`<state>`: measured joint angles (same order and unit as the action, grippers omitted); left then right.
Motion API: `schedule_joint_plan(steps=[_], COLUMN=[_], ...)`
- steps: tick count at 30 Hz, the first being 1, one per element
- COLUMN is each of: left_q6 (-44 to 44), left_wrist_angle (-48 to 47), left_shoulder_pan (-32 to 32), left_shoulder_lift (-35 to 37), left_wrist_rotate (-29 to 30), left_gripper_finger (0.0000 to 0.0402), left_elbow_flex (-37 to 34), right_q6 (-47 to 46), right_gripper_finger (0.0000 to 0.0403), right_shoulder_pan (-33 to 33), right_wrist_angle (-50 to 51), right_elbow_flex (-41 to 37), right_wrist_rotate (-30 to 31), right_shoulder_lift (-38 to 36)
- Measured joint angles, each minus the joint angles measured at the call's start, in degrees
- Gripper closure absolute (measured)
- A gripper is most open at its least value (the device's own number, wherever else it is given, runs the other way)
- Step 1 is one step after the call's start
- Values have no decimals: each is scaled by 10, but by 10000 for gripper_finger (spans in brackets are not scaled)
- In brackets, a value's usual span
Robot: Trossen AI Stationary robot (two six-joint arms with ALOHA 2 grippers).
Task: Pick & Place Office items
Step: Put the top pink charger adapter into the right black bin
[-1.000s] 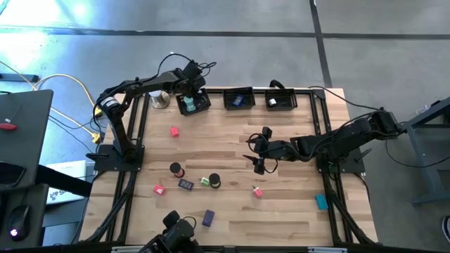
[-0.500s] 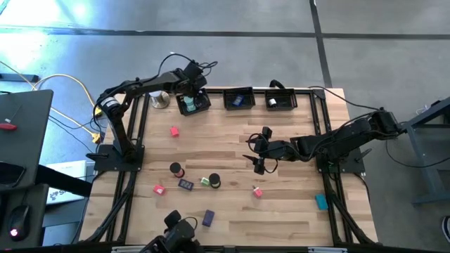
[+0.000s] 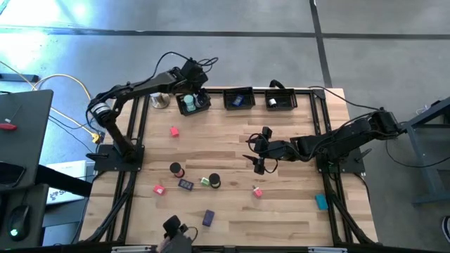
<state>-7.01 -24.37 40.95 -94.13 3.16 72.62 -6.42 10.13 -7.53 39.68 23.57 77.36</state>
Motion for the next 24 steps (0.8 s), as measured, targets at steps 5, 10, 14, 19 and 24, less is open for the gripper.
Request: schedule_joint_plan(steps=[5, 10, 14, 19, 24], left_q6=[61, 141, 198, 303, 405], left_wrist_angle=[-59, -152, -234, -356, -466], left_shoulder_pan=[-25, -63, -94, -122, -135], left_shoulder_lift=[63, 124, 160, 177, 170], left_wrist_rotate=[0, 0, 0, 3, 18], left_gripper_finger=[175, 175, 175, 175, 175], left_elbow_flex=[0, 0, 0, 0, -7], right_q6=[0, 0, 1, 0, 0], right_gripper_finger=[137, 137, 137, 137, 137], right_shoulder_pan=[0, 0, 0, 0, 0], right_wrist_angle=[0, 9, 9, 9, 8], right_elbow_flex=[0, 0, 0, 0, 0], right_wrist_rotate=[0, 0, 0, 0, 0], right_shoulder_lift=[0, 0, 0, 0, 0])
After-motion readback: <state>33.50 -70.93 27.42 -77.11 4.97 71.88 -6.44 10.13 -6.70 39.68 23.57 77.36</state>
